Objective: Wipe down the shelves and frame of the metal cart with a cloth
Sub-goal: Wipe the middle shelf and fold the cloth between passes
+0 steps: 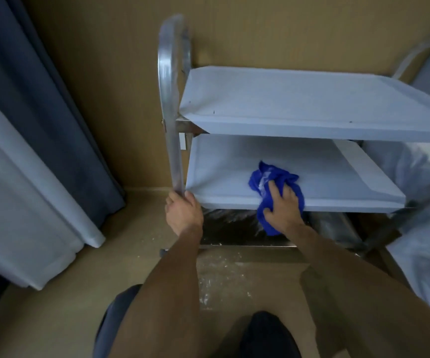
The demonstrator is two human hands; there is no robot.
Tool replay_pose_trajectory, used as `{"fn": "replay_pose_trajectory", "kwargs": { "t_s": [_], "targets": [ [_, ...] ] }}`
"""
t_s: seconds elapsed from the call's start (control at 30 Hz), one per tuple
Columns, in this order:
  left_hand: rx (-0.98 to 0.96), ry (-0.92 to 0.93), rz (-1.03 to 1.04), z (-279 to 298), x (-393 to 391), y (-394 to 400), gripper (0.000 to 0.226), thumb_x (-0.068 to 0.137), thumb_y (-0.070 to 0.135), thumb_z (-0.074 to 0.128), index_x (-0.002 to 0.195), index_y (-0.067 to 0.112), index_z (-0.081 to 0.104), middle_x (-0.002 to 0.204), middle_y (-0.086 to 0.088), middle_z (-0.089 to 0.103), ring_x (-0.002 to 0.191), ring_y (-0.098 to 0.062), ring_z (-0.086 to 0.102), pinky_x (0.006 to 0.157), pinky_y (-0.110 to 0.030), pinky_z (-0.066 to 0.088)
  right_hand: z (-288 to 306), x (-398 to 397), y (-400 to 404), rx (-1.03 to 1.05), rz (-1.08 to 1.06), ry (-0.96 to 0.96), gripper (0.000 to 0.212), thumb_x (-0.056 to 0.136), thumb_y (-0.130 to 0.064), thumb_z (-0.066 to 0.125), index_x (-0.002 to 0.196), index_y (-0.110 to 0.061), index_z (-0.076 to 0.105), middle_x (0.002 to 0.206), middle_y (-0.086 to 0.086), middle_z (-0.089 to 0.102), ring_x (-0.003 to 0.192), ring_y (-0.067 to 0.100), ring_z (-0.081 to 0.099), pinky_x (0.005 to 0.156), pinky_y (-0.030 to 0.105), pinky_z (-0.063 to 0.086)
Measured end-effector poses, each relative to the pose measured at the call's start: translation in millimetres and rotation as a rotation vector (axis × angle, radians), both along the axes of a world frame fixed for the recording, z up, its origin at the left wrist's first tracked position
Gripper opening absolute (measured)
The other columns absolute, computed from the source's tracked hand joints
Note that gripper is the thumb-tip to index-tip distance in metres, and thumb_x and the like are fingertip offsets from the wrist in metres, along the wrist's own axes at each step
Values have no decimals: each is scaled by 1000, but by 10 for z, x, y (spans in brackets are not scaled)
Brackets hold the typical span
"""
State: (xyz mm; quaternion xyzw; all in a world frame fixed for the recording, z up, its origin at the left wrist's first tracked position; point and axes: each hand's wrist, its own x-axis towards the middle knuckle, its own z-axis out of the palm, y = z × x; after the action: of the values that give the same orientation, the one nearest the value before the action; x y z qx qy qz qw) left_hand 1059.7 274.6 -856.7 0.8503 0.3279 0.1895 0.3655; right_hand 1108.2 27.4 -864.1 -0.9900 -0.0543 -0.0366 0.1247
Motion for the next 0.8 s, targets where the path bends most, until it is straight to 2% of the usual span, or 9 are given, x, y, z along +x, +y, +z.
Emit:
{"fn": "replay_pose_trajectory", "kwargs": {
  "t_s": [0.13, 0.23, 0.3, 0.4, 0.47, 0.57, 0.67, 0.8],
  "targets": [
    [2, 4, 10, -48, 38, 70, 36, 104, 39, 34, 112, 12, 57, 105, -9, 65, 95, -26, 65, 86, -43, 55, -5, 31, 807, -168, 305, -24, 81, 96, -43, 55, 158, -20, 7, 159, 20, 12, 147, 36, 15, 121, 45, 13],
    [33, 7, -39, -59, 37, 181, 37, 103, 39, 35, 104, 12, 60, 97, -9, 66, 89, -27, 65, 81, -40, 53, -3, 18, 1472, -178, 356, -26, 82, 94, -47, 56, 156, -23, 8, 158, 20, 15, 146, 38, 17, 120, 51, 19],
    [17, -4, -35, -46, 43, 211, 37, 102, 38, 36, 104, 11, 61, 98, -12, 66, 90, -31, 63, 78, -38, 47, -17, 14, 1827, -169, 366, -25, 77, 93, -39, 57, 154, -24, 12, 157, 21, 18, 146, 39, 18, 118, 53, 22],
    [-5, 92, -12, 35, 59, 220, 36, 103, 38, 34, 111, 11, 57, 106, -12, 63, 96, -33, 62, 78, -39, 42, -29, 12, 2007, -153, 357, -31, 71, 94, -31, 56, 152, -28, 16, 158, 18, 19, 147, 38, 18, 118, 54, 22],
    [12, 157, -23, 76, 66, 196, 34, 104, 37, 30, 113, 11, 50, 113, -13, 60, 100, -35, 61, 79, -42, 42, 6, -3, 1893, -98, 385, -3, 72, 93, -36, 57, 152, -32, 16, 160, 14, 17, 148, 35, 16, 119, 52, 18],
    [1, 156, 7, 105, 78, 107, 30, 105, 35, 28, 113, 11, 46, 118, -14, 57, 104, -35, 60, 83, -45, 44, 78, 7, 1440, -45, 368, -22, 66, 96, -46, 52, 153, -32, 21, 160, 8, 23, 147, 28, 20, 119, 46, 14],
    [-7, 147, 44, 94, 69, 37, 31, 105, 35, 27, 116, 12, 45, 118, -13, 57, 105, -34, 59, 85, -47, 45, 53, -48, 588, -23, 183, -45, 63, 98, -46, 50, 153, -31, 23, 159, 8, 22, 147, 28, 18, 119, 44, 15],
    [-34, 137, 69, 56, 90, -47, 33, 106, 35, 28, 122, 11, 44, 124, -16, 56, 110, -36, 58, 91, -51, 48, -6, -97, -693, -32, -161, 4, 66, 98, -42, 53, 154, -27, 21, 160, 18, 16, 147, 37, 16, 119, 48, 18]
  ]
}}
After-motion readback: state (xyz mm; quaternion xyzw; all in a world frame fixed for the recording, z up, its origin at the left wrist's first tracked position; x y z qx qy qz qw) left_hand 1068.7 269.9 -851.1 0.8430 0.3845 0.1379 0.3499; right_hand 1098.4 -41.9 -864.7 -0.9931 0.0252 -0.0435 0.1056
